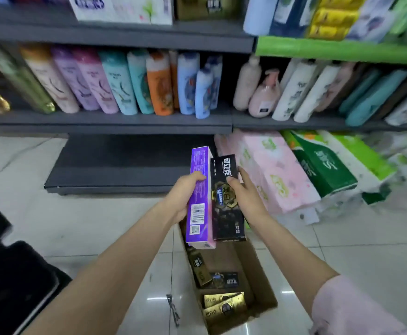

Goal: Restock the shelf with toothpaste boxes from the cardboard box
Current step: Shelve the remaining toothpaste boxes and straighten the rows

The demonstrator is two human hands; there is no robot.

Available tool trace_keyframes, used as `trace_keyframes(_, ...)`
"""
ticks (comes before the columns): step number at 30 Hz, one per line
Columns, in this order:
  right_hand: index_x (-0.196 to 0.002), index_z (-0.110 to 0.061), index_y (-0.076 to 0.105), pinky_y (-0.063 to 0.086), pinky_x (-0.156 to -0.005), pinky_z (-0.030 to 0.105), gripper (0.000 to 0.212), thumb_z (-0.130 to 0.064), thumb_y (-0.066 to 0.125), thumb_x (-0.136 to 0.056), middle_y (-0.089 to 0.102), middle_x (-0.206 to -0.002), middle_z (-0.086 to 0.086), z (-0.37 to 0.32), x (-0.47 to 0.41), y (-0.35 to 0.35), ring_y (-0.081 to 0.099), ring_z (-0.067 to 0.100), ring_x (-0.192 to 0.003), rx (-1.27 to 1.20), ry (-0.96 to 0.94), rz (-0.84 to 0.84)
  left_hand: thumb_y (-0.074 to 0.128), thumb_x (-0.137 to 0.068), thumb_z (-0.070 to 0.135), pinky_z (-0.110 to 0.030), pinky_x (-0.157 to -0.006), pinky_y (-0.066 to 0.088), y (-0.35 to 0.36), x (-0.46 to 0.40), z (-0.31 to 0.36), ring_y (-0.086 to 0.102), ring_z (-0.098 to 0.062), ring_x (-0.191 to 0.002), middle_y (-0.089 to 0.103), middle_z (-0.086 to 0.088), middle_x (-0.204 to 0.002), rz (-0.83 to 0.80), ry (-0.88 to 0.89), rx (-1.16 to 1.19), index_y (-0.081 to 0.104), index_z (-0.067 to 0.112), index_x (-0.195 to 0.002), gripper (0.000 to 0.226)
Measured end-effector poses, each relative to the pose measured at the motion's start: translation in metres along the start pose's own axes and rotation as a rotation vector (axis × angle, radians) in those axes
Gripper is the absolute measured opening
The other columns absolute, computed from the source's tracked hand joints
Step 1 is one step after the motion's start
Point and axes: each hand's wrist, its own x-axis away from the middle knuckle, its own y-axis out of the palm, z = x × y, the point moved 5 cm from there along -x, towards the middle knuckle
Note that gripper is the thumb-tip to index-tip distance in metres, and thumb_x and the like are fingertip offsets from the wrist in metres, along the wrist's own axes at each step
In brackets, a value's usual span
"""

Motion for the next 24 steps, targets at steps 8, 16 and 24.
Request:
trace_keyframes(8, -0.107, -0.015, 0.054, 0.047, -0.087, 0.033, 0.020, -0.027, 0.056, -0.091, 0.065, -0.106, 0.003, -0.236, 0.031, 0.028, 0.060, 0.020, -0.095, 0.053, -0.090, 0.066, 0.064, -0.084, 0.023, -0.044, -0.087, 0.054, -0.052, 0.107, 0.208, 0.069, -0.034, -0.087, 0.072, -0.017, -0.097, 0.148, 0.202, -0.202, 0.059, 0.019, -0.089, 0.008)
trace_keyframes(16, -0.113, -0.027, 0.050, 0.051, -0.077, 0.023, 0.022, -0.034, 0.056, -0.092, 0.066, -0.106, -0.005, -0.367, 0.027, 0.048, 0.064, 0.004, -0.090, -0.170, -0.222, -0.032, 0.061, -0.078, 0.043, -0.039, -0.086, 0.051, -0.088, 0.147, 0.340, 0.065, -0.028, -0.089, 0.068, -0.009, -0.097, 0.259, 0.427, -0.370, 0.056, 0.022, -0.094, 0.026)
trace_keyframes(24, -0.135, -0.021, 0.037, 0.052, -0.081, 0.035, 0.043, -0.040, 0.043, -0.098, 0.062, -0.110, 0.009, -0.399, -0.042, 0.068, 0.062, 0.023, -0.090, -0.132, 0.022, -0.092, 0.060, -0.088, 0.035, -0.036, -0.079, 0.051, -0.125, 0.112, 0.407, 0.066, -0.030, -0.089, 0.069, -0.013, -0.097, 0.376, 0.395, -0.414, 0.059, 0.010, -0.099, 0.027)
